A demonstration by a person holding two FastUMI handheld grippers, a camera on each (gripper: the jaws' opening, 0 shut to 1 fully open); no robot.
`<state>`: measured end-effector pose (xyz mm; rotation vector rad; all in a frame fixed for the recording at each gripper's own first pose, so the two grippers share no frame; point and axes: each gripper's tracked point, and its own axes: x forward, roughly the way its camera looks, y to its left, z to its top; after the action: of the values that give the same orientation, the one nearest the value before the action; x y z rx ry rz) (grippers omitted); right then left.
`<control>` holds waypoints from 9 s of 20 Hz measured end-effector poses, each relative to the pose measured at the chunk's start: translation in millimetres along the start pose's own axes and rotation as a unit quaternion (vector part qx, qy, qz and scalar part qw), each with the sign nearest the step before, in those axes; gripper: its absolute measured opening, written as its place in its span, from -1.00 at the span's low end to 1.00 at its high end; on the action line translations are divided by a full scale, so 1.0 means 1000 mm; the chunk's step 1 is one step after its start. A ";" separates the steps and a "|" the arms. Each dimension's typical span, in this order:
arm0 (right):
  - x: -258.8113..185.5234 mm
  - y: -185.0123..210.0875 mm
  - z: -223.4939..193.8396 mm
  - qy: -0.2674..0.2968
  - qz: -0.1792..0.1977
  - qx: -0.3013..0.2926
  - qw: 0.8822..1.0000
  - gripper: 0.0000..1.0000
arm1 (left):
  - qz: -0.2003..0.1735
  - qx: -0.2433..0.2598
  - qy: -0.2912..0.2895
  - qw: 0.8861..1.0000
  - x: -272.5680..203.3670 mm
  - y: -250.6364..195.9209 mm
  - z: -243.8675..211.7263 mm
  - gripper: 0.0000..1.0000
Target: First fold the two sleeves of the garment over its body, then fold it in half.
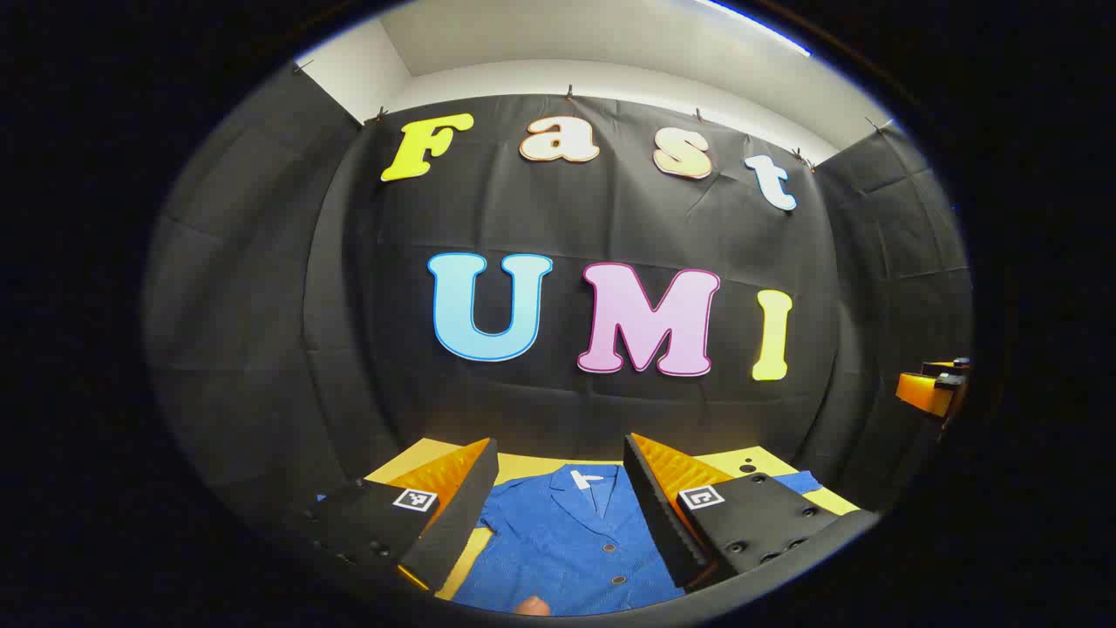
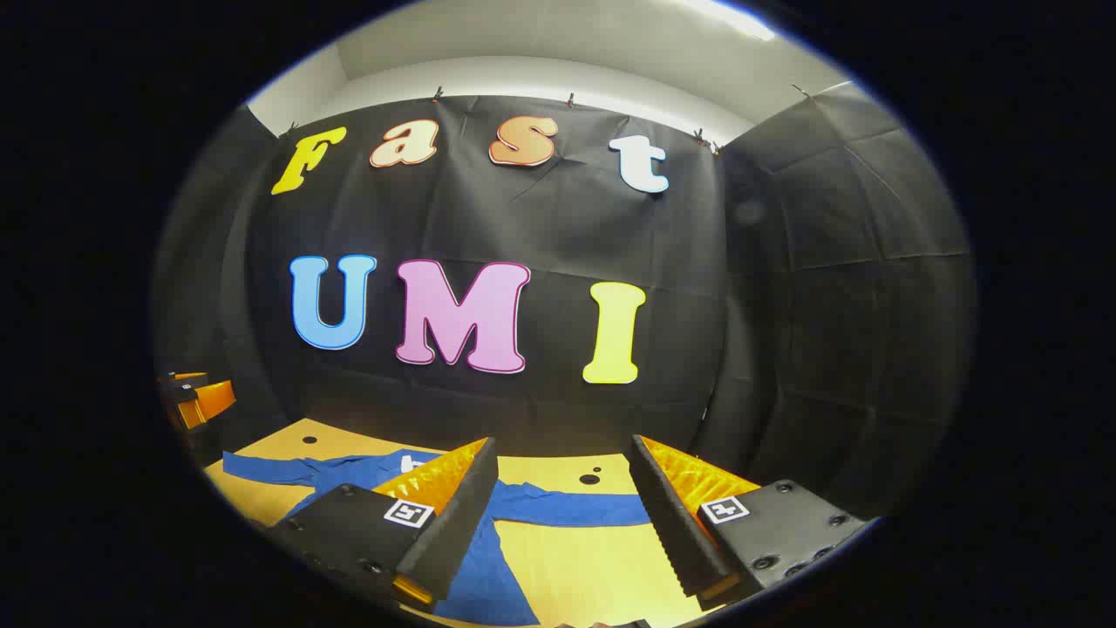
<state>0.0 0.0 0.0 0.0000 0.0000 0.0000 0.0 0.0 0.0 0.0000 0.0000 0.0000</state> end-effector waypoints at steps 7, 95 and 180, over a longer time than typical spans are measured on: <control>0.001 -0.002 0.007 -0.012 -0.003 0.000 1.000 0.90 | 0.009 0.007 -0.001 1.000 -0.010 0.013 -0.001 0.65; 0.302 -0.064 -0.258 0.303 -0.069 0.133 0.941 -0.99 | 0.072 -0.001 0.141 0.987 0.058 -0.017 -0.096 0.66; 0.159 0.105 -0.174 0.284 0.137 0.093 0.944 0.87 | -0.196 -0.024 0.380 0.903 0.295 -0.119 -0.212 -1.00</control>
<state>158.5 105.5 -173.8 0.1897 0.5781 0.2799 294.8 -119.4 -211.6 -0.0494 0.7862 -0.4052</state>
